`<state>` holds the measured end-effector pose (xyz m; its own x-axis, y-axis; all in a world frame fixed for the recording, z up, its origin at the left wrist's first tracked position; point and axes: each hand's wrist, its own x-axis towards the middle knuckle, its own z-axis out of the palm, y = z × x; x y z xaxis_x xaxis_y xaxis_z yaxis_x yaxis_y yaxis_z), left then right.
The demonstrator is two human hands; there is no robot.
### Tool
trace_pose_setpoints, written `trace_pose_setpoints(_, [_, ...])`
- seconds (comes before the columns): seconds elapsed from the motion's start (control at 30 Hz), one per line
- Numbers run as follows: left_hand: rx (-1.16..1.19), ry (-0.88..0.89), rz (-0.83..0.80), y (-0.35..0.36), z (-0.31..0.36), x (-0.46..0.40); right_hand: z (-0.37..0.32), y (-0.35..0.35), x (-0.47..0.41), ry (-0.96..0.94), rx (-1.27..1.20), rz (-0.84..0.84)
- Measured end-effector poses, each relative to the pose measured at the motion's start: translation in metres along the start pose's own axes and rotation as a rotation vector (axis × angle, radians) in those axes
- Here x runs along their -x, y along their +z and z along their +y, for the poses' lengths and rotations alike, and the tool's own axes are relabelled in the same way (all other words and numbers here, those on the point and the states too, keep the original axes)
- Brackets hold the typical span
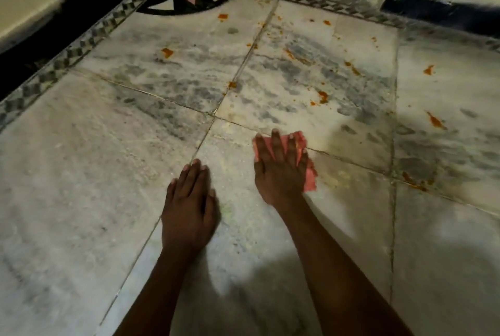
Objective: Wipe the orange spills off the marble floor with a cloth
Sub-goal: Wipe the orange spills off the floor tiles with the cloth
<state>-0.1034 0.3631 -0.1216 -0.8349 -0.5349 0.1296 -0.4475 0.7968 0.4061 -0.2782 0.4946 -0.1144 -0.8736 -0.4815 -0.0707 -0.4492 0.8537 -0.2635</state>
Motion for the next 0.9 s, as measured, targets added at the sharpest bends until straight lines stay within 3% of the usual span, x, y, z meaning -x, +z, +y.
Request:
trace_pose_setpoints(0.1, [0.011, -0.019, 0.002, -0.001, 0.001, -0.002, 0.015, 0.001, 0.04, -0.152, 0.015, -0.034])
trace_pose_setpoints(0.27, [0.023, -0.022, -0.01, -0.003, 0.001, -0.002, 0.047, -0.006, 0.006, 0.322, -0.035, 0.154])
trace_pose_setpoints(0.33, [0.019, -0.016, -0.007, 0.001, 0.001, 0.0, 0.035, -0.003, -0.025, 0.354, -0.06, 0.063])
trace_pose_setpoints(0.43, [0.031, -0.001, -0.001, 0.001, 0.001, 0.0, 0.036, -0.003, -0.028, 0.103, -0.007, 0.024])
trace_pose_setpoints(0.53, [0.057, -0.002, -0.08, -0.002, -0.001, -0.003, 0.072, -0.013, 0.024, -0.24, 0.004, 0.008])
trace_pose_setpoints(0.57, [0.061, -0.004, -0.121, -0.002, 0.002, -0.005, 0.089, -0.017, 0.045, -0.27, 0.006, -0.004])
trace_pose_setpoints(0.67, [0.018, 0.098, -0.197, 0.011, 0.03, -0.01, 0.139, -0.029, 0.073, -0.035, 0.046, 0.048])
trace_pose_setpoints(0.77, [-0.01, 0.081, -0.208, 0.031, 0.07, -0.024, 0.144, -0.029, 0.038, 0.177, 0.043, 0.04])
trace_pose_setpoints(0.83, [-0.024, 0.129, -0.241, 0.042, 0.097, -0.033, 0.137, -0.034, 0.014, 0.198, -0.036, -0.057])
trace_pose_setpoints(0.9, [-0.03, 0.211, -0.317, 0.049, 0.119, -0.042, 0.137, -0.037, 0.014, 0.102, -0.064, -0.083])
